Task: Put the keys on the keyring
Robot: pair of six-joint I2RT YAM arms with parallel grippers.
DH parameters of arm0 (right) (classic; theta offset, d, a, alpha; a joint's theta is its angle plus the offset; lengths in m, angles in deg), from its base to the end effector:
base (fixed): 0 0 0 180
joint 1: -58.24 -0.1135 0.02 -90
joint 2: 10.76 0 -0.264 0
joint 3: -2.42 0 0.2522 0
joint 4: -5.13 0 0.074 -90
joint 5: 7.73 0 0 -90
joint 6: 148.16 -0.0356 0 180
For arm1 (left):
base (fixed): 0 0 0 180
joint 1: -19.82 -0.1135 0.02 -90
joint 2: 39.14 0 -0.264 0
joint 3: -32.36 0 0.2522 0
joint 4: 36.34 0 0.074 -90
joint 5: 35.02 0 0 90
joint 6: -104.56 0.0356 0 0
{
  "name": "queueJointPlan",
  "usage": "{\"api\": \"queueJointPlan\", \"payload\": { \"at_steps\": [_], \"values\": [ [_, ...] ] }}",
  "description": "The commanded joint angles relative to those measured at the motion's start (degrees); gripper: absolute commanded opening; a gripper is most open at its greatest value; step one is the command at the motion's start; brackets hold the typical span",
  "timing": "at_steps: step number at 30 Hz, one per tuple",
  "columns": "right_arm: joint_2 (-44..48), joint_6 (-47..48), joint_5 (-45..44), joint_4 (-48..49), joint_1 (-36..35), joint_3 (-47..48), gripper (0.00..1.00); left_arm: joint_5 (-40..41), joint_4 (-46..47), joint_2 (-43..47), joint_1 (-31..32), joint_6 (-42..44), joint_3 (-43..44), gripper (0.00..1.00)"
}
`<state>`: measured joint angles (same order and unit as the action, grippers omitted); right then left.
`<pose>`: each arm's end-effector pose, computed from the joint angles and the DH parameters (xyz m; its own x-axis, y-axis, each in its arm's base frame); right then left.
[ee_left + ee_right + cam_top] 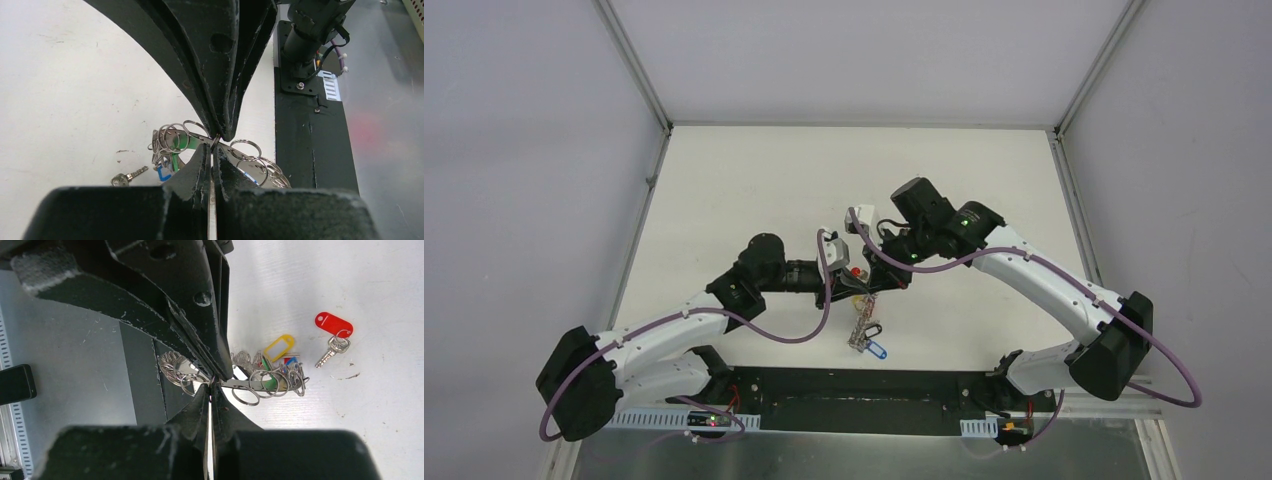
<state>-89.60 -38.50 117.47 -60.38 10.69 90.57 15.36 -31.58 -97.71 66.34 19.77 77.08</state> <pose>0.1706 0.2169 0.3276 -0.2525 -0.6834 -0.6850 -0.9603 0.0903 0.2639 0.1400 -0.1806 0.2624 -0.0182 0.1208 -0.9925 0.9980 0.0624 -0.0107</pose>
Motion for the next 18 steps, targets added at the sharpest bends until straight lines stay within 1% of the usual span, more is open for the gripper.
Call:
{"api": "queueJointPlan", "payload": {
  "at_steps": [1, 2, 3, 6, 8, 12, 13, 18],
  "values": [
    [1.6, 0.3, 1.3, 3.6, -0.3, 3.0, 0.01, 2.0, 5.8, 3.2, 0.5, -0.8, -0.6, 0.00],
    [1.9, 0.2, 0.9, 3.9, -0.3, 2.8, 0.05, 2.5, 6.2, 3.6, 0.5, -1.0, -1.0, 0.00],
    [2.2, -0.1, 0.2, 4.4, -0.3, 2.7, 0.11, 3.0, 6.6, 4.3, 0.5, -1.3, -1.4, 0.00],
    [4.0, -1.3, -1.6, 7.0, -0.2, 1.2, 0.38, 4.9, 9.4, 6.0, 0.5, -2.5, -3.1, 0.00],
    [6.1, -1.9, -2.4, 10.2, 0.1, -1.0, 0.46, 6.3, 12.6, 7.1, 0.5, -3.7, -4.7, 0.00],
    [12.3, -3.0, -2.4, 20.4, 1.7, -9.0, 0.48, 8.9, 20.0, 9.4, 0.5, -5.1, -8.7, 0.00],
    [14.1, -3.0, -2.4, 23.4, 2.2, -11.3, 0.48, 9.8, 22.1, 10.0, 0.5, -6.6, -9.6, 0.00],
    [23.8, -4.3, 3.2, 40.9, 3.3, -23.6, 0.44, 11.4, 32.3, 11.4, 0.5, -9.6, -13.1, 0.00]
  ]
}}
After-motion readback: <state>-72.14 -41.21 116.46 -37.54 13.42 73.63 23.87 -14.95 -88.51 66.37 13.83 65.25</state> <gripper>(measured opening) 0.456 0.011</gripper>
